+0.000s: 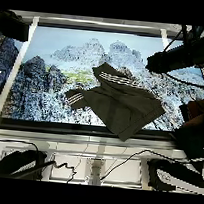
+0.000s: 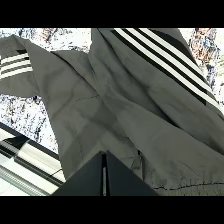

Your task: Fold the clothes and pants, and hang the long-sleeved shirts on hangers.

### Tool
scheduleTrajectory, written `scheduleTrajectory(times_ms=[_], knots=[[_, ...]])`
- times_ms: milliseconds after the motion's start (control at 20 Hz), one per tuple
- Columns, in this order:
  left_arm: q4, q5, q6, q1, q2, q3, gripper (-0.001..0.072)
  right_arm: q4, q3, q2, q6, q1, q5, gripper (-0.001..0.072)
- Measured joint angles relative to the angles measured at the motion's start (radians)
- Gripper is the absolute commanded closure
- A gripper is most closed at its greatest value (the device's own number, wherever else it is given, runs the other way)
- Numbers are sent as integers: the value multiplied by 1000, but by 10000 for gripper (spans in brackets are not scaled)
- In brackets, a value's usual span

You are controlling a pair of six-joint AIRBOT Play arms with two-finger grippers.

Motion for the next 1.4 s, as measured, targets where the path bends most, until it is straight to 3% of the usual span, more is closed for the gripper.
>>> scheduleTrajectory(times_ms=[850, 1050, 1250, 1400], knots=[[0, 0, 0, 0, 0, 0, 702, -2, 0, 0, 0, 0, -53, 691], [-1, 0, 0, 0, 0, 0, 702, -104, 0, 0, -32, -5, -13, 692], [-28, 0, 0, 0, -3, 0, 700, -227, -63, 13, -98, -114, 78, 692], [-41, 0, 0, 1, -19, 0, 700, -169, -246, 72, -131, -256, 108, 692]])
